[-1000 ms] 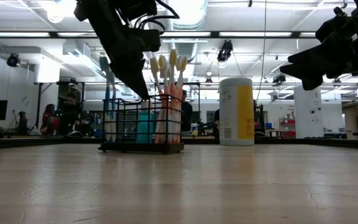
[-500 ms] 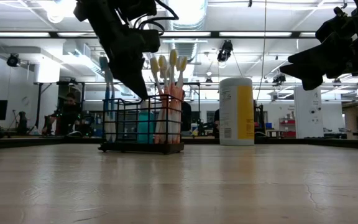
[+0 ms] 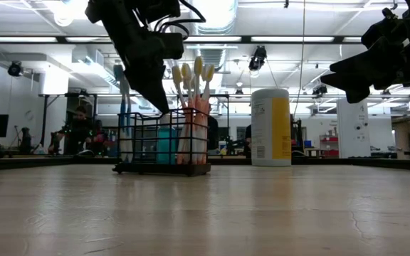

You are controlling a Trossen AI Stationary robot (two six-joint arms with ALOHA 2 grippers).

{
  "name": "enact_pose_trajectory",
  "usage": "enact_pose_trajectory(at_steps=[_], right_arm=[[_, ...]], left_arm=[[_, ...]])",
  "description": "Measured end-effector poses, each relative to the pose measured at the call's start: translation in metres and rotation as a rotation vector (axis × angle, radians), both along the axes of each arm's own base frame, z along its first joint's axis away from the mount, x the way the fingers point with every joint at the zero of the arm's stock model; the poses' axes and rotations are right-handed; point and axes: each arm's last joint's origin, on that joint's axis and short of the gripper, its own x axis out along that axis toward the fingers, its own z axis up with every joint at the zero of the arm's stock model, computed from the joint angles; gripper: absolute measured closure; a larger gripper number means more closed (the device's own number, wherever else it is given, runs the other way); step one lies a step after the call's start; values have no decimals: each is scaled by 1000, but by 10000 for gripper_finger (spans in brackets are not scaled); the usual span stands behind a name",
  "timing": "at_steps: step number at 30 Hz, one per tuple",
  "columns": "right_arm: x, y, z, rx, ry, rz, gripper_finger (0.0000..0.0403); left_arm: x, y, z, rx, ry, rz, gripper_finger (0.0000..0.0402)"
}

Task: Pick & Place toothbrushing station
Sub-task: Adjust the blue mouthwash in the wire organizer, then return to Home Position

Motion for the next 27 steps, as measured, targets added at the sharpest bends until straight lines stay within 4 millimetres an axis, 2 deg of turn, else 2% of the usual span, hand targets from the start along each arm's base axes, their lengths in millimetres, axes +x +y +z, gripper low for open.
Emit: enact_pose_trajectory(at_steps=[17, 27], right_arm=[[0, 0, 0, 0, 0, 0, 199], [0, 0, 0, 0, 0, 0, 199]], left_arm=[[1, 1, 2, 45, -7, 6, 390], [5, 4, 16, 146, -41, 52, 390]])
